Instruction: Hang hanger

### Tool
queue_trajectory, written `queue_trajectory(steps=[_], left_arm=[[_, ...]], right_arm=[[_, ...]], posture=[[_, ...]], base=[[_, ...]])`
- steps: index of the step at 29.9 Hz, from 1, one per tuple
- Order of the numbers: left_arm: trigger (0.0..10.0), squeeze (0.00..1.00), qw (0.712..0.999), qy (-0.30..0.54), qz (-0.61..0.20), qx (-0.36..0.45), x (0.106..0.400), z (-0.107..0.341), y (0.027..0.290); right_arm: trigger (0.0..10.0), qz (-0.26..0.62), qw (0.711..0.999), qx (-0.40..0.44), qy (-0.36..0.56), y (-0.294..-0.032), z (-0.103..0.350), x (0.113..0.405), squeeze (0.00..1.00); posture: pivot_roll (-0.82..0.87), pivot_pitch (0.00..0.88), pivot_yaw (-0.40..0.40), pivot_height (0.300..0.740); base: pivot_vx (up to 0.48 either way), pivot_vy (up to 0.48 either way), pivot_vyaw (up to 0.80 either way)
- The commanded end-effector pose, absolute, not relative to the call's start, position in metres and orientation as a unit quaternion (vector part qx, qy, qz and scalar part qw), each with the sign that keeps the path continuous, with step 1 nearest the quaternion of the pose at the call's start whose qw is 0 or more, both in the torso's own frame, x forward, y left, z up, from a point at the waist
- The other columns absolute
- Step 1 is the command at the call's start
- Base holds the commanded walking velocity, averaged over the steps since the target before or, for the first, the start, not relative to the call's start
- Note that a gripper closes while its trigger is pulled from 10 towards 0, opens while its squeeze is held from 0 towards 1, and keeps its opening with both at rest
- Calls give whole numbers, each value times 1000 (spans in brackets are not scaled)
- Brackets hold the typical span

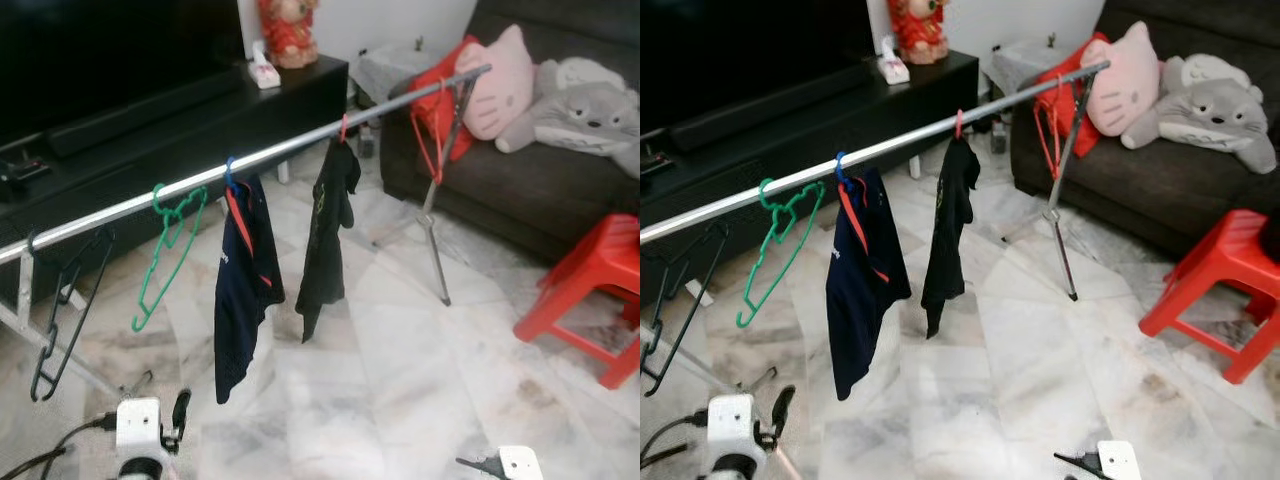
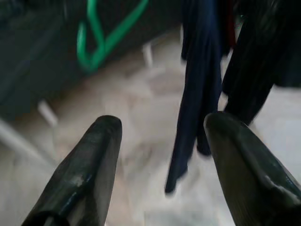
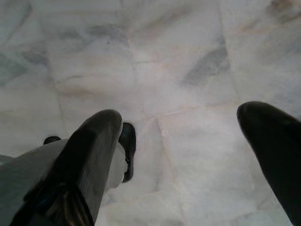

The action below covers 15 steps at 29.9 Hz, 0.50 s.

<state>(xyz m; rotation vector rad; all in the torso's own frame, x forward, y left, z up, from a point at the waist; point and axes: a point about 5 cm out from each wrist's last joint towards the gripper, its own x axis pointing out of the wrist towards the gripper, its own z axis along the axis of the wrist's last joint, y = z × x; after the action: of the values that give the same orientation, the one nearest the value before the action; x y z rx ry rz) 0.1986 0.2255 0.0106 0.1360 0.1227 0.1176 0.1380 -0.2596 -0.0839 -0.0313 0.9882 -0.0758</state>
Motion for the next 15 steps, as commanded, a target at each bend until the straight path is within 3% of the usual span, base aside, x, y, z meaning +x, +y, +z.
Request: queue_trajectory(steps=[1, 6, 9, 15], left_arm=[[10000, 0, 994, 55, 55, 70, 196, 18, 222], [10000, 0, 995, 43, 51, 73, 194, 31, 216], [10000, 0, 995, -10, 31, 90, 184, 79, 202], [10000, 0, 997, -31, 32, 65, 203, 92, 193]], right_arm=[[10000, -39, 880, -15, 474, -260, -83, 139, 0], [10000, -37, 880, -16, 474, -261, -83, 139, 0], [10000, -37, 879, -18, 475, -262, -82, 140, 0], [10000, -36, 879, -20, 476, -263, -83, 139, 0]], posture=[[-67, 0, 36, 740], [-67, 0, 36, 740], [-61, 0, 29, 740], [-67, 0, 31, 740]], base=[[0, 0, 0], [0, 0, 0], [0, 0, 0], [0, 0, 0]])
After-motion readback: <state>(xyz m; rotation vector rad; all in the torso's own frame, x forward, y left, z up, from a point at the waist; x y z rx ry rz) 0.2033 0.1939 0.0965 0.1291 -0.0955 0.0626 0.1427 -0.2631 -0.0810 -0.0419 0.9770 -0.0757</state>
